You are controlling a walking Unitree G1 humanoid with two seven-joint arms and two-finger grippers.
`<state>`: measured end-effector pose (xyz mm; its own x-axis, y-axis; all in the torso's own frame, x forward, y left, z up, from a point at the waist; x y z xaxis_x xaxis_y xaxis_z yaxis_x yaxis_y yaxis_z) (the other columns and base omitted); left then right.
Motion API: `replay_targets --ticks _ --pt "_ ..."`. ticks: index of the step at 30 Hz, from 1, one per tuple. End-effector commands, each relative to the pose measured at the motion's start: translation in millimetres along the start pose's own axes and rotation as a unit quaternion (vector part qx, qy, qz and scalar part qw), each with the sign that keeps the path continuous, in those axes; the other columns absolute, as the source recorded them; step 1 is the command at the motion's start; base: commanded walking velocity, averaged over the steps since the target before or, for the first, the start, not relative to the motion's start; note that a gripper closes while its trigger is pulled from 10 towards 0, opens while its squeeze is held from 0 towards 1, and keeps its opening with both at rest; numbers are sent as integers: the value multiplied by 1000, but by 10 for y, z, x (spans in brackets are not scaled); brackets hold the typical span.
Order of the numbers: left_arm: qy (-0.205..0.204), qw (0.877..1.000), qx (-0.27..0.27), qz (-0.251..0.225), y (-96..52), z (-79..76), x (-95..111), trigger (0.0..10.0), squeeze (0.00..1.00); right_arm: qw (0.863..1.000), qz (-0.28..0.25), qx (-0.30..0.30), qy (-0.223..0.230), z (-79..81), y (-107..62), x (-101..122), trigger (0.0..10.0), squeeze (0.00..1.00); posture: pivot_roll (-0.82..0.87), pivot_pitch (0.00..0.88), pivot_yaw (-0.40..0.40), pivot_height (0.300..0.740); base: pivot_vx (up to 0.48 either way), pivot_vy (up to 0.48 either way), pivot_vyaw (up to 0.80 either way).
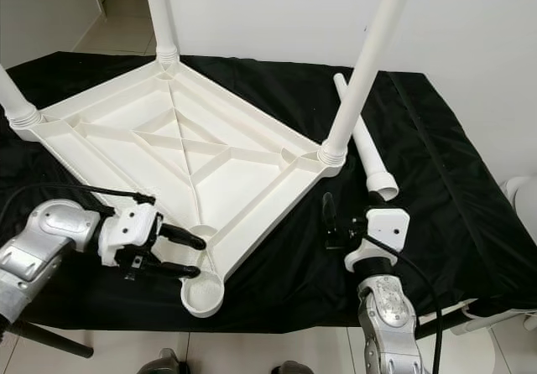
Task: Building children table
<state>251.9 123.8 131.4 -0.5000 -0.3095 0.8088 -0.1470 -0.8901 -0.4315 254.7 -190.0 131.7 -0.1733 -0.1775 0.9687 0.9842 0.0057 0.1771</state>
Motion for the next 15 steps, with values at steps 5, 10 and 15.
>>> replay_targets --ticks 5,10,15 --pt "32 998 -44 16 -72 71 -40 10000 0 1000 0 3 3 18 -6 -19 10000 0 27 30 -15 740 0 0 0" --pt "44 998 14 32 -148 424 -146 10000 698 1000 -1 7 6 63 14 -27 10000 0 16 32 -5 740 0 0 0" --pt "48 997 28 44 -155 519 -170 10000 1000 1000 0 9 7 74 15 -33 10000 0 13 33 -1 740 0 0 0"
Point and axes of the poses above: a point about 5 cm out from each wrist's last joint towards the gripper, its own y axis pointing out of the wrist towards the gripper, its own x axis along the axis of the wrist's last joint, z = x × y, the point moved 3 cm from there along y, pointing out of the wrist towards the gripper, and after that the axes turned 12 degrees about y, right-handed, at the moved point
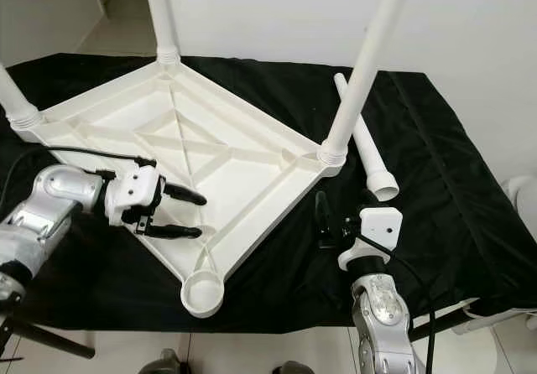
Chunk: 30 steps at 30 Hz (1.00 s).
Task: Building children table
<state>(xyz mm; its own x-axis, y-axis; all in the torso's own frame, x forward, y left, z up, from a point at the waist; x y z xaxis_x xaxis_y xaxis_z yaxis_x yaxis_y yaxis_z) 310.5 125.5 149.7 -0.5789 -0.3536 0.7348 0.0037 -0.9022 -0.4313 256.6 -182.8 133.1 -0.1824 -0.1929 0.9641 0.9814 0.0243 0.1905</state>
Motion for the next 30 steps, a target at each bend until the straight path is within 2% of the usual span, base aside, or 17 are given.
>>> replay_targets --ticks 1,6,7,8,14,17,19,23,27,29,30 --pt "6 999 -37 3 20 -53 -13 10000 1000 1000 5 -2 -1 0 -7 -31 10000 0 13 33 -1 740 0 0 0" --pt "3 999 -39 9 30 -35 -51 10000 988 1000 5 0 -4 -8 -15 -25 10000 0 -1 35 9 740 0 0 0" --pt "3 999 -46 18 22 -51 -84 10000 357 1000 5 0 -8 -29 -26 -17 10000 0 -2 37 13 740 0 0 0" --pt "8 998 -56 32 8 -78 -125 10000 0 1000 5 -1 -11 -50 -38 -13 10000 0 -2 37 13 740 0 0 0" --pt "17 996 -65 57 -8 -96 -209 10000 0 1000 5 -3 -14 -68 -47 -10 10000 0 0 38 12 740 0 0 0" --pt "-1 996 -44 82 3 -49 -309 10000 0 1000 5 -1 -14 -54 -29 -9 10000 0 3 37 9 740 0 0 0" --pt "-12 992 -33 124 -22 -29 -431 10000 0 1000 3 4 -13 -26 -5 -8 10000 0 1 35 8 740 0 0 0" --pt "-25 988 -31 147 -43 -21 -498 10000 0 1000 3 6 -13 -21 3 -8 10000 0 1 35 10 740 0 0 0" --pt "-31 980 -16 197 -66 14 -607 10000 0 1000 2 5 -16 -29 7 3 10000 0 -5 35 14 740 0 0 0" --pt "-32 979 -13 201 -70 22 -618 10000 0 1000 1 5 -17 -30 8 5 10000 0 -5 34 15 740 0 0 0" --pt "-28 977 -24 212 -80 6 -639 9412 0 1000 1 3 -18 -41 4 8 10000 0 -4 34 15 740 0 0 0"
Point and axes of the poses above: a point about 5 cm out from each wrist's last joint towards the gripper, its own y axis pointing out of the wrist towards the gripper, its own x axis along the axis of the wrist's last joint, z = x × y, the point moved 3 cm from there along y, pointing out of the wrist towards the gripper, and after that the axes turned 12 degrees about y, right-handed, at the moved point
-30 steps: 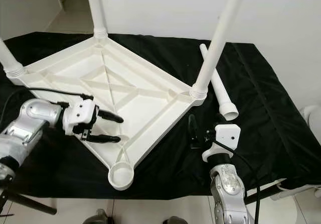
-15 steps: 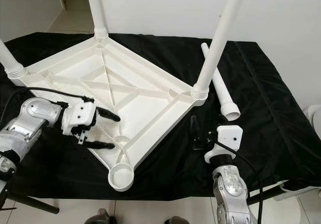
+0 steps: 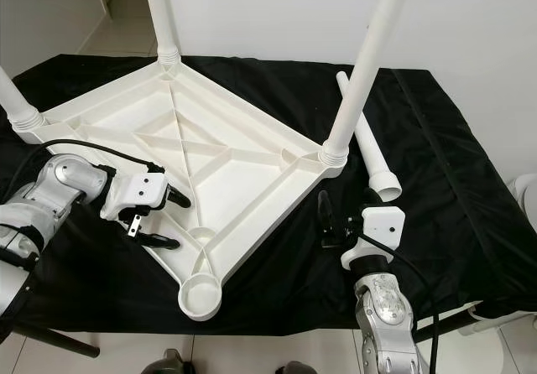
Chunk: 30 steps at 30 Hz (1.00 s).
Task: Building children table
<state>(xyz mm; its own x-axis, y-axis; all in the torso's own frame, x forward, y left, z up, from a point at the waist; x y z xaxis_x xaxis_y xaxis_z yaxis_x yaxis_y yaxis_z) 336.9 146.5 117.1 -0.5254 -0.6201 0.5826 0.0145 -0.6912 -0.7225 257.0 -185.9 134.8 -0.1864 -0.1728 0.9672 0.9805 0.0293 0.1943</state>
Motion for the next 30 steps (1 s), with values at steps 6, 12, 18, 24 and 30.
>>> replay_targets --ticks 6,12,18,24,30 --pt "-8 993 68 97 26 27 -245 4745 0 1000 1 -1 -8 -11 1 -13 10000 0 -3 35 17 740 0 0 0" --pt "-6 992 62 108 26 34 -259 1490 0 1000 1 -1 -9 -6 1 -13 10000 0 -3 37 21 740 0 0 0" --pt "12 996 30 88 8 -14 -213 0 0 1000 3 0 -12 -21 -6 -20 10000 0 1 38 18 740 0 0 0" --pt "19 996 17 85 13 -32 -201 0 0 1000 3 1 -12 -22 6 -18 10000 0 3 38 20 740 0 0 0" --pt "24 998 -3 62 61 -85 -157 0 0 1000 3 2 -14 -22 5 -15 10000 0 2 37 20 740 0 0 0"
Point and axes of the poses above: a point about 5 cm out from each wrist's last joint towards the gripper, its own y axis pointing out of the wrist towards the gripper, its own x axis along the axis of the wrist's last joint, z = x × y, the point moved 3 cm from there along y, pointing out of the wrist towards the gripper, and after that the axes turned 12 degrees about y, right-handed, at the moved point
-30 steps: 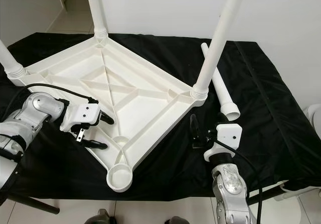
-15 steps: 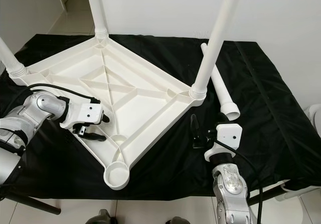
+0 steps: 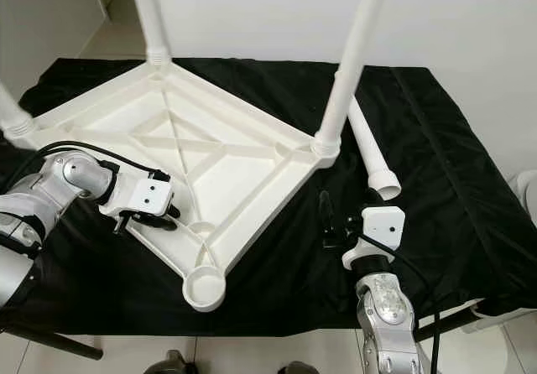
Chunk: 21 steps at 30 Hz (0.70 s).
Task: Building children table
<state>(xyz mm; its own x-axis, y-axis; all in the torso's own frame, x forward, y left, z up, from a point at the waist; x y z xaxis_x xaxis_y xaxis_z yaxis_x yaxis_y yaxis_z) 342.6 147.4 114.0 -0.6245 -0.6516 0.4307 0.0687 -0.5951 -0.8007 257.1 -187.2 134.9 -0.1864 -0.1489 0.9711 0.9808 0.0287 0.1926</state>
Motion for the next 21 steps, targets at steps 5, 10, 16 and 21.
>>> replay_targets --ticks 5,10,16,21 --pt "-50 997 14 -50 150 -121 25 0 0 1000 2 2 -3 -3 5 -23 10000 0 1 38 22 740 0 0 0" --pt "-59 993 18 -97 186 -73 147 0 0 1000 2 1 -2 -4 6 -25 10000 0 2 38 23 740 0 0 0" --pt "-50 982 58 -174 224 99 420 0 0 1000 2 1 -2 -3 15 -31 10000 0 4 39 25 740 0 0 0" --pt "-22 981 75 -180 232 112 458 10000 969 1000 3 2 -1 3 18 -43 10000 0 4 40 23 740 0 0 0"
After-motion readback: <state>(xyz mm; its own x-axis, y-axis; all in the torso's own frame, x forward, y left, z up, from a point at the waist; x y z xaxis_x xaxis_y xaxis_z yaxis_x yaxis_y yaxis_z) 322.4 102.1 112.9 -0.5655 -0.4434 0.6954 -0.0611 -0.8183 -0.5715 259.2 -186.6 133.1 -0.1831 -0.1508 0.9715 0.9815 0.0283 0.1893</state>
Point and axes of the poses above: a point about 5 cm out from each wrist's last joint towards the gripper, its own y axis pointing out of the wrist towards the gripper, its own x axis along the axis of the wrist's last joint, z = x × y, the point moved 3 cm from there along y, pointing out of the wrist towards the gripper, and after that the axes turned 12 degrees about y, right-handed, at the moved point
